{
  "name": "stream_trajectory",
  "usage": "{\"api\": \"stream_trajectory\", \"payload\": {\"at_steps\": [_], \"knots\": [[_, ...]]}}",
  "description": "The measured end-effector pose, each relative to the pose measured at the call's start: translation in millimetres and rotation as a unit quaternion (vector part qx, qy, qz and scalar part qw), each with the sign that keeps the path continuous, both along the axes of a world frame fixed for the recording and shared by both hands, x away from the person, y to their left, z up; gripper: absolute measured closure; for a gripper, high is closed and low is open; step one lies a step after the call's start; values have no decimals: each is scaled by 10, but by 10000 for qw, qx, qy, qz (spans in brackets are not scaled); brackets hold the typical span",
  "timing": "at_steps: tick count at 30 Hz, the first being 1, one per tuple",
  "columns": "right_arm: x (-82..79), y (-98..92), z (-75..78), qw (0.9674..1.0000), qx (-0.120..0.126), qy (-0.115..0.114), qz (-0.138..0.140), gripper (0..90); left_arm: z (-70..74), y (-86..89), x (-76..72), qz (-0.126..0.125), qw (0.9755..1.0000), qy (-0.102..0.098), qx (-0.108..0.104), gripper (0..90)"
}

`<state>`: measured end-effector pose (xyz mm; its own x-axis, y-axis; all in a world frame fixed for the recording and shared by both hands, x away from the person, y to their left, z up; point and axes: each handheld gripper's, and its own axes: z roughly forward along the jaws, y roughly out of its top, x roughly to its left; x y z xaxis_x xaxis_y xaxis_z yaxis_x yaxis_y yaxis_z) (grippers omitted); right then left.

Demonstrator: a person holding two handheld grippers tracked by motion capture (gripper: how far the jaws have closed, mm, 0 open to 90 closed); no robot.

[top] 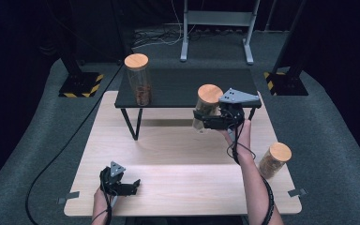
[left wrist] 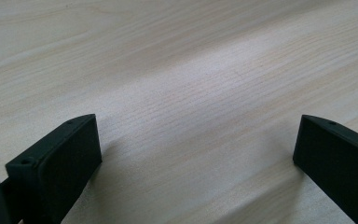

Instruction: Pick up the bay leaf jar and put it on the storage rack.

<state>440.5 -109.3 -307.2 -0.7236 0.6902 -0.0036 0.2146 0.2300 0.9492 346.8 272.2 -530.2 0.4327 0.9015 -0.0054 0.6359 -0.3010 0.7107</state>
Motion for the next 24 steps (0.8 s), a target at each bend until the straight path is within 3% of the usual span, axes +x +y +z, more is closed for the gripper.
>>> {"api": "stream_trajectory", "payload": {"at_steps": [24], "knots": [[93, 46, 204, 10000, -17, -64, 17, 250, 0, 0, 0, 1, 10000, 1, -1, 0]]}}
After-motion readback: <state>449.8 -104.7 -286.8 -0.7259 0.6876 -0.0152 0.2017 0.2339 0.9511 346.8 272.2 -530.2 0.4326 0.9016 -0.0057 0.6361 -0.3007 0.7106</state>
